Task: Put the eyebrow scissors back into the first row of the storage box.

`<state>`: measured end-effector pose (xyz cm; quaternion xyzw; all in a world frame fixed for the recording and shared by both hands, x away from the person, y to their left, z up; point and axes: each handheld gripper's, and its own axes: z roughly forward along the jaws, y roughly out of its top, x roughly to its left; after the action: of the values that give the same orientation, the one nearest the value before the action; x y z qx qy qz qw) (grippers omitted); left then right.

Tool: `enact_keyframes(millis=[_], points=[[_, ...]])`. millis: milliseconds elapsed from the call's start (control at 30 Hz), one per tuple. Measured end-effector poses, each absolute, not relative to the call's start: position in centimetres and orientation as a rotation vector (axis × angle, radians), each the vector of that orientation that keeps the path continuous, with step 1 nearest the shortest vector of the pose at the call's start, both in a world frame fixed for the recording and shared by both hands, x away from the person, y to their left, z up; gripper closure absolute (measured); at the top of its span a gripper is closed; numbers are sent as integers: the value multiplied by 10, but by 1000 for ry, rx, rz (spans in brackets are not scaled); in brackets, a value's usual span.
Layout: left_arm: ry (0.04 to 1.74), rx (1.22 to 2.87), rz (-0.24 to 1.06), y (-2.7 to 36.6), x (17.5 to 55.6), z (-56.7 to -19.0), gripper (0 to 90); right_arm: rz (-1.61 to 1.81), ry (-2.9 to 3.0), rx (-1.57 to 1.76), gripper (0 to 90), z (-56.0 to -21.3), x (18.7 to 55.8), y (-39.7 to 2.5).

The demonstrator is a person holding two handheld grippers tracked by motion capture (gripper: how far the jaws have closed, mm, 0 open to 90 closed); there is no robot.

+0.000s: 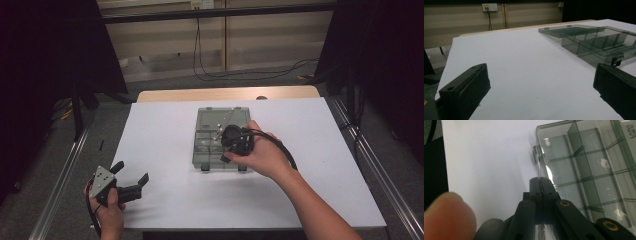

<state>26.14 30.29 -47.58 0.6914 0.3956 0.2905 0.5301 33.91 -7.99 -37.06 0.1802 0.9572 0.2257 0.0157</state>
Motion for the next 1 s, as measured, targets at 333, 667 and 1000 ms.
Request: enact_keyframes(millis=[333,667,1000], points=[[943,1652,695,303,261,-476,1,703,2968,583,896,-367,348,-84],[933,1659,690,303,262,-476,2,708,2958,602,896,-368,358,-87],[934,1661,689,303,262,-476,2,702,2955,624,896,-371,367,-89]])
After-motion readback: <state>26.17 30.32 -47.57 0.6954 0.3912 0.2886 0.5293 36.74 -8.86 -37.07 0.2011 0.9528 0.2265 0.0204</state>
